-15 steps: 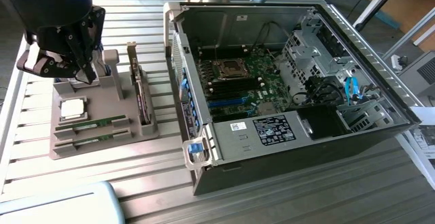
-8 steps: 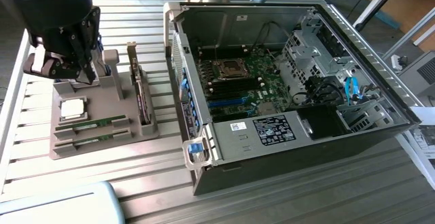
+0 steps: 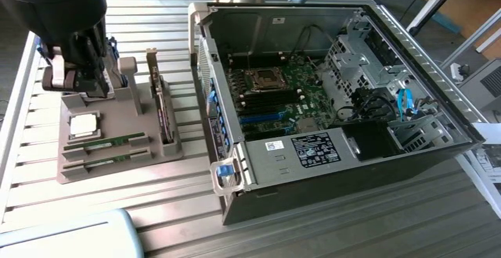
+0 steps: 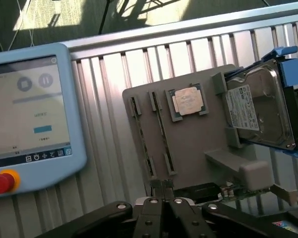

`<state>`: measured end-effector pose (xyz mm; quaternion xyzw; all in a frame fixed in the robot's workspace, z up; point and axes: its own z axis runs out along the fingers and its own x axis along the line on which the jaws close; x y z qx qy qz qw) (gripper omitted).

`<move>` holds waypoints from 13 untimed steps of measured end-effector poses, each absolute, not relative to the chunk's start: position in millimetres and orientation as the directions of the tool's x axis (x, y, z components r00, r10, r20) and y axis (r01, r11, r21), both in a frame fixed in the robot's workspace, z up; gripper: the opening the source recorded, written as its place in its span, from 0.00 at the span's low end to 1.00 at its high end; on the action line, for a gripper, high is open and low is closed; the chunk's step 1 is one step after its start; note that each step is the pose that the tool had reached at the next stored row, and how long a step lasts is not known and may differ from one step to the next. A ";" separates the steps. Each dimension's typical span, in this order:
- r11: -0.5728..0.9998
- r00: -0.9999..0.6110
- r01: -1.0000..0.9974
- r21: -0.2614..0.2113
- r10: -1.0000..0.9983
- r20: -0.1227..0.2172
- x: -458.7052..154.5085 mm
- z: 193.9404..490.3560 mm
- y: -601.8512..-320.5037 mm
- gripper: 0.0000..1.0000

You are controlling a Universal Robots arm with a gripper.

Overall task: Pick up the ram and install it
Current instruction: 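Pick up the ram and move it above insertion slot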

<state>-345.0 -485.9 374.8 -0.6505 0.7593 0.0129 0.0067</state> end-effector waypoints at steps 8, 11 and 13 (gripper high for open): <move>-0.009 0.009 -1.000 0.011 -1.000 -0.027 -345.0 373.0 -485.9 0.11; -0.037 0.037 -0.999 0.011 -0.999 -0.027 -345.0 372.8 -485.9 0.11; -0.038 0.037 -0.999 0.011 -0.999 -0.027 -345.0 372.7 -485.9 0.11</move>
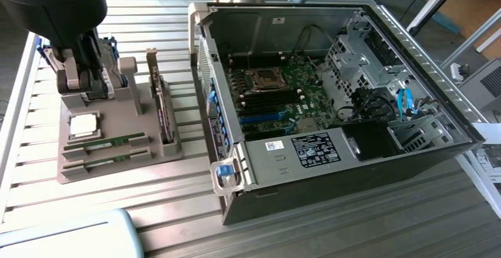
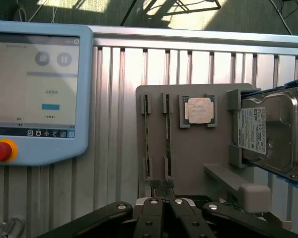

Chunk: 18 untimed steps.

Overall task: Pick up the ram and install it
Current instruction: 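Pick up the ram and move it above insertion slot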

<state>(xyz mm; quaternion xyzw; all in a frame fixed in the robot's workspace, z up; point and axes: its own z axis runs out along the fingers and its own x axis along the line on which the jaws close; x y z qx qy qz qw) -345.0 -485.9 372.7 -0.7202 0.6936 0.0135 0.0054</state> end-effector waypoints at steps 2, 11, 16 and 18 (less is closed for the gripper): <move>-0.038 0.038 -0.999 0.011 -0.999 -0.027 -345.0 372.7 -485.9 0.11; -0.040 0.040 -0.999 0.011 -0.999 -0.027 -345.0 372.6 -485.9 0.42; -0.043 0.043 -0.999 0.013 -0.999 -0.027 -345.1 368.1 -485.9 0.42; -0.044 0.044 -0.999 0.015 -0.999 -0.027 -345.0 364.7 -486.0 0.42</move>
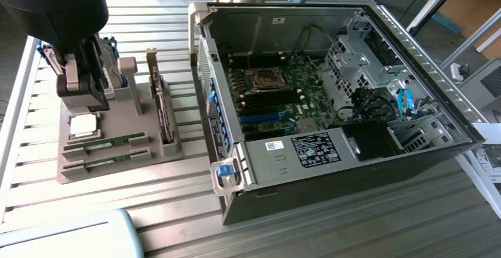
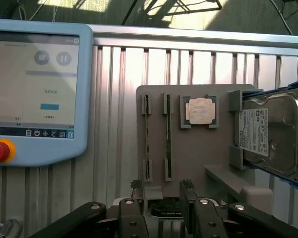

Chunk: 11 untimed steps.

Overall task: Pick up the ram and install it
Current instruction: 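Pick up the ram and move it above insertion slot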

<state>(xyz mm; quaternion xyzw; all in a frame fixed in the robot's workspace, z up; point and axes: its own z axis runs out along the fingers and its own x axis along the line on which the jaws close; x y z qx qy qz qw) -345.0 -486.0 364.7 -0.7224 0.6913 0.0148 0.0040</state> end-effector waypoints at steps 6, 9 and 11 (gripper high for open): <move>-0.047 0.046 -0.999 0.018 -0.999 -0.027 -345.0 353.5 -486.4 0.42; -0.048 0.048 -0.999 0.019 -0.998 -0.027 -345.0 348.2 -486.8 0.42; -0.051 0.050 -0.998 0.021 -0.998 -0.027 -345.0 342.5 -487.2 0.42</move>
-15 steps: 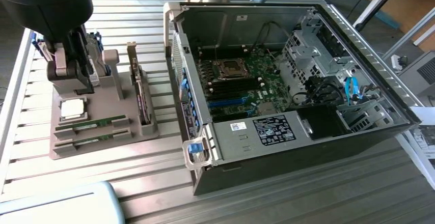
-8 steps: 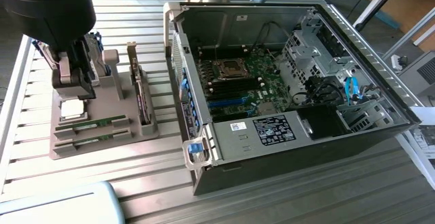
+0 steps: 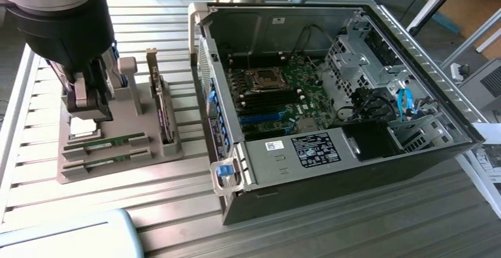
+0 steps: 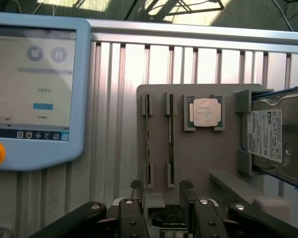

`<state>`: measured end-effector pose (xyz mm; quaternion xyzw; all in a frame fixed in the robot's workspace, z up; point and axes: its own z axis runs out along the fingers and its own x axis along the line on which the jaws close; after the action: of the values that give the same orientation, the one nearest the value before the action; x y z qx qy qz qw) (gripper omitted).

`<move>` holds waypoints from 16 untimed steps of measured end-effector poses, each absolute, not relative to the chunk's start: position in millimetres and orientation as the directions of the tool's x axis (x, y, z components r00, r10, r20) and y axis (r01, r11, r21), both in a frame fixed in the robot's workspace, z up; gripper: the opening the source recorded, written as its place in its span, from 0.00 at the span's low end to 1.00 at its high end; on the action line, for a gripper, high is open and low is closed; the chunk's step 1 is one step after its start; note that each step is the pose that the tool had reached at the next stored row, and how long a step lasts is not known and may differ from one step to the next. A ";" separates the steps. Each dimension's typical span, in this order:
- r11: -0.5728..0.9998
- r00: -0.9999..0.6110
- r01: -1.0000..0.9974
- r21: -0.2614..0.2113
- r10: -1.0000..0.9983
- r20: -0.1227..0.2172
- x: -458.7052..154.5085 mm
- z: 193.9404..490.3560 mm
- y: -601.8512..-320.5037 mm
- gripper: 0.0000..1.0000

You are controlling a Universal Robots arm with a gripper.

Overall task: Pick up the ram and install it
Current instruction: 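Pick up the ram and move it above insertion slot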

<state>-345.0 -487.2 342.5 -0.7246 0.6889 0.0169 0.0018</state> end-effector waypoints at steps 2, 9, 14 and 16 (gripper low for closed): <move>-0.052 0.052 -0.998 0.022 -0.998 -0.027 -345.0 338.7 -487.5 0.42; -0.058 0.058 -0.998 0.025 -0.998 -0.027 -345.0 325.3 -488.2 0.42; -0.062 0.061 -0.998 0.026 -0.998 -0.027 -345.0 316.6 -488.8 0.42; -0.064 0.063 -0.998 0.026 -0.998 -0.027 -345.0 313.8 -489.0 0.42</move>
<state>-345.0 -489.0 313.8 -0.7290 0.6842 0.0190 -0.0002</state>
